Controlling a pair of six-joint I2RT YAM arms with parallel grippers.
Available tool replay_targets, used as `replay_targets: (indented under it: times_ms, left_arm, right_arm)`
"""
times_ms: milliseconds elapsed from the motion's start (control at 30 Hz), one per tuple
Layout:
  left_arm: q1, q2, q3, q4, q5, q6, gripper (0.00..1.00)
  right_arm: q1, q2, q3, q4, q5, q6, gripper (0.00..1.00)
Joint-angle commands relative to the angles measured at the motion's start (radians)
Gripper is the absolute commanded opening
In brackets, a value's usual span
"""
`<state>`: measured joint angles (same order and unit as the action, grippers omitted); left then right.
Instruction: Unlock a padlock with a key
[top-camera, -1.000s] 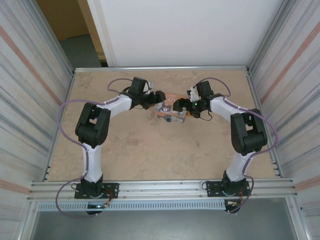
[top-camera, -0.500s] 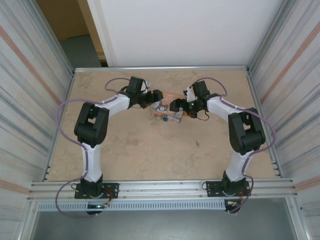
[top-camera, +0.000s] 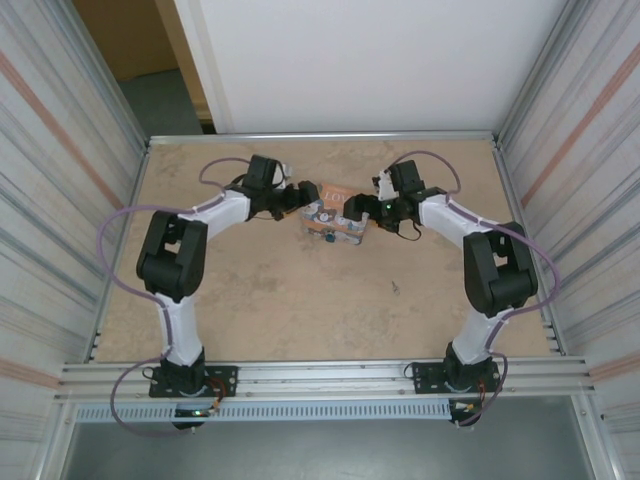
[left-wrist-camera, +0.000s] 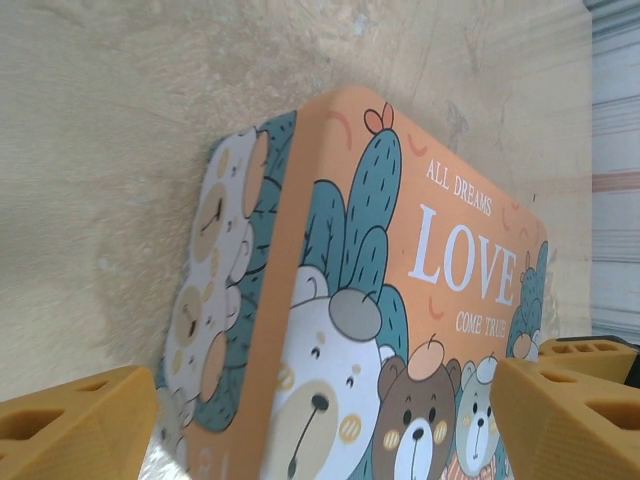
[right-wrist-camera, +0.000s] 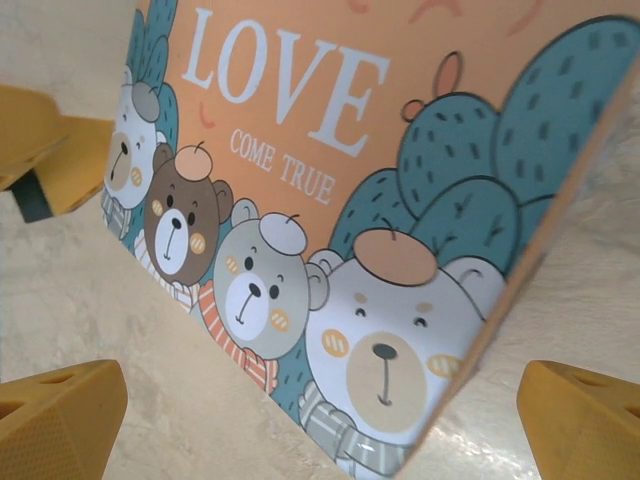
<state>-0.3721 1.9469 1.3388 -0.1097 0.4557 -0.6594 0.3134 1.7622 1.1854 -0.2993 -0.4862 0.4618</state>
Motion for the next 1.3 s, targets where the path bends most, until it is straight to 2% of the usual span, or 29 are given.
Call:
replay_targets:
  times_ms: [0,500,933,1267]
  left_arm:
    - [0.012,-0.093,-0.04,-0.018,-0.031,0.039,0.88]
    - [-0.012,-0.417,-0.276,-0.067,-0.105,0.078,0.87]
    - [-0.145,-0.614,-0.419,-0.147,-0.204,0.086,0.87]
    - [-0.232,-0.683,-0.555,-0.067,-0.278,0.028,0.87]
  right_arm:
    - [-0.018,-0.058,-0.022,-0.026,0.029,-0.007,0.99]
    - [-0.053,-0.261,-0.095,-0.233,0.125,-0.072,1.0]
    - [-0.053,-0.444,-0.198,-0.444,0.215,-0.088,0.97]
    - [-0.053,-0.496,-0.322,-0.491,0.212,-0.068,0.9]
